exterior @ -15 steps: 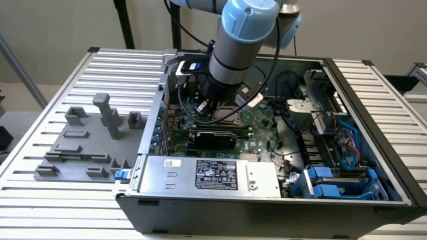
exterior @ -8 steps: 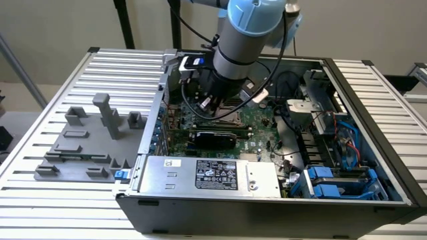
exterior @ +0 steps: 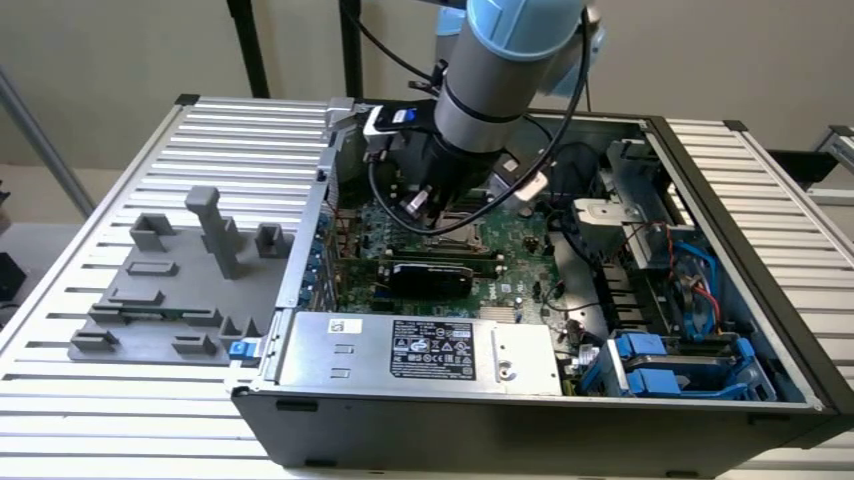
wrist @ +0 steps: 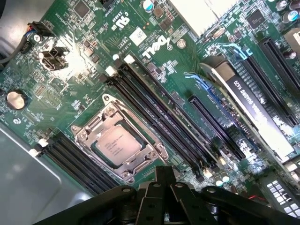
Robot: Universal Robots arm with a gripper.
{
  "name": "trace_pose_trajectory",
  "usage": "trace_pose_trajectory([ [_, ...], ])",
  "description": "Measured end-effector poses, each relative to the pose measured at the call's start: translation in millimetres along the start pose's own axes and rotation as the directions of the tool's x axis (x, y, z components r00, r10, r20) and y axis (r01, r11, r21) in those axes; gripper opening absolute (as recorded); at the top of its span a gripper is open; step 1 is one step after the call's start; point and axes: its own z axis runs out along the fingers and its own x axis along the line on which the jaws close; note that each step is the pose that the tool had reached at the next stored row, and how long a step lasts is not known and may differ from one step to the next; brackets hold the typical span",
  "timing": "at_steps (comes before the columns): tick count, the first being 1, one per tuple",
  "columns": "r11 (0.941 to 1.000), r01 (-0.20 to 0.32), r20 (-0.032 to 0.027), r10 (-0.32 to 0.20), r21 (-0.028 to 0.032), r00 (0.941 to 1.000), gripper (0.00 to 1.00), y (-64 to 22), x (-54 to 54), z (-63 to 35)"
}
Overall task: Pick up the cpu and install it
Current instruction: 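Install the second cpu locking lever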
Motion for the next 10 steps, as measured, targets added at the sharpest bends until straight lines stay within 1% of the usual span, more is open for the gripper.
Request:
trace_pose_trajectory([
  [4,1.0000,0.000,-0.0001,0.000,0.0002,1.0000,0.11,2.7,-2.2,0.2],
  [10,1.0000,0.000,0.0002,0.000,0.0001,1.0000,0.11,5.0,-3.6,10.2],
])
